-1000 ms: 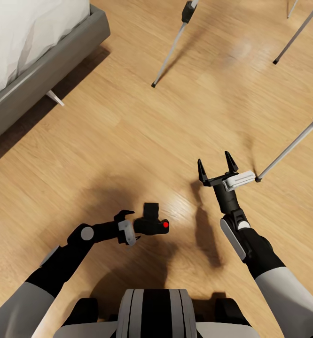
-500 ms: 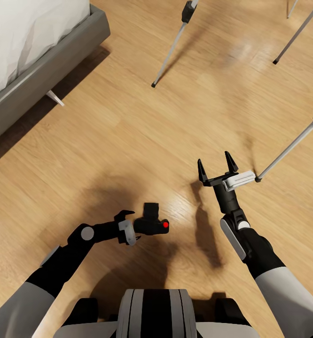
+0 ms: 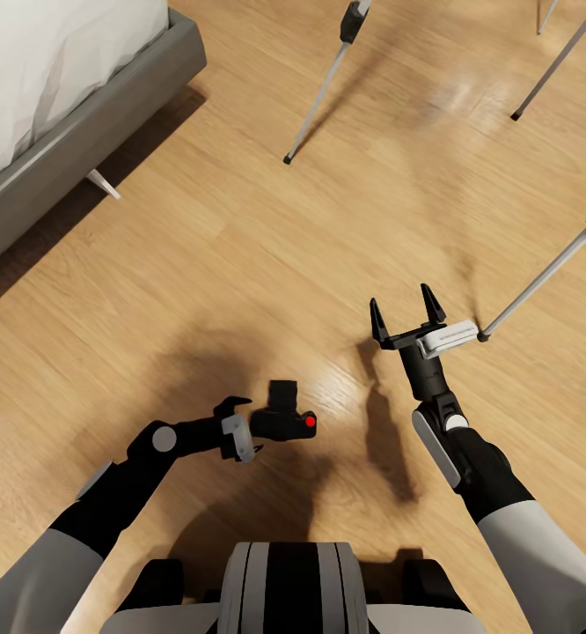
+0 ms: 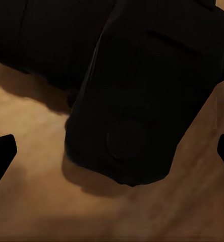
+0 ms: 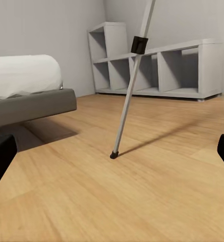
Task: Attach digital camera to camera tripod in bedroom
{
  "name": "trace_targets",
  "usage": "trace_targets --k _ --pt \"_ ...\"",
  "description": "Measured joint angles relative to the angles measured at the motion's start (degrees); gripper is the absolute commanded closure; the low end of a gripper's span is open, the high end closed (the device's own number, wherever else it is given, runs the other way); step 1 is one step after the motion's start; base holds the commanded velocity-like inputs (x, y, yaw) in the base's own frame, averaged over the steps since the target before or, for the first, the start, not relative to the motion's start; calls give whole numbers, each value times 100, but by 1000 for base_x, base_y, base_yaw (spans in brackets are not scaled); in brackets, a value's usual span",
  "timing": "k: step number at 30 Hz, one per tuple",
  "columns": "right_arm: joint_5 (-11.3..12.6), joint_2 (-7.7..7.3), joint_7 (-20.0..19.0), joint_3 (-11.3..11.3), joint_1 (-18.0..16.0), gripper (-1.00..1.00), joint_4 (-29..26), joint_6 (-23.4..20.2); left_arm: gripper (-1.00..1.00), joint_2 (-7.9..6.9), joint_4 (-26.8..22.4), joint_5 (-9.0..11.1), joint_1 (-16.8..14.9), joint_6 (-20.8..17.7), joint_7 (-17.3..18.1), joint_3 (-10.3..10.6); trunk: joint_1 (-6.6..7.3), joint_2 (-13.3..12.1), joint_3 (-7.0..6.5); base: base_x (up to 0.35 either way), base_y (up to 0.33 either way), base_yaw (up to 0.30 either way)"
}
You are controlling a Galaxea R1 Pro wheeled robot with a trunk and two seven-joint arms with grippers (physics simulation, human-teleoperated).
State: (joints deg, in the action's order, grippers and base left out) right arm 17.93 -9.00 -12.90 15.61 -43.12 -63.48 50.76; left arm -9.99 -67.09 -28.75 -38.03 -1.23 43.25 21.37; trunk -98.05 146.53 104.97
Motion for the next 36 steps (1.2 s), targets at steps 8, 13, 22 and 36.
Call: trace_targets --k 8,13,22,36 --pt "-1 0 0 2 0 -100 0 0 -100 53 77 0 -1 3 3 0 0 0 0 0 0 -37" --pt "-1 0 0 0 0 -100 0 0 -100 74 97 0 0 3 4 0 0 0 0 0 0 -87" --pt "0 0 0 -1 0 -100 0 0 -100 74 100 0 0 3 3 0 0 0 0 0 0 -12" --pt "0 0 0 -1 0 -100 0 0 -100 78 317 0 -8 4 -2 0 0 0 0 0 0 -1"
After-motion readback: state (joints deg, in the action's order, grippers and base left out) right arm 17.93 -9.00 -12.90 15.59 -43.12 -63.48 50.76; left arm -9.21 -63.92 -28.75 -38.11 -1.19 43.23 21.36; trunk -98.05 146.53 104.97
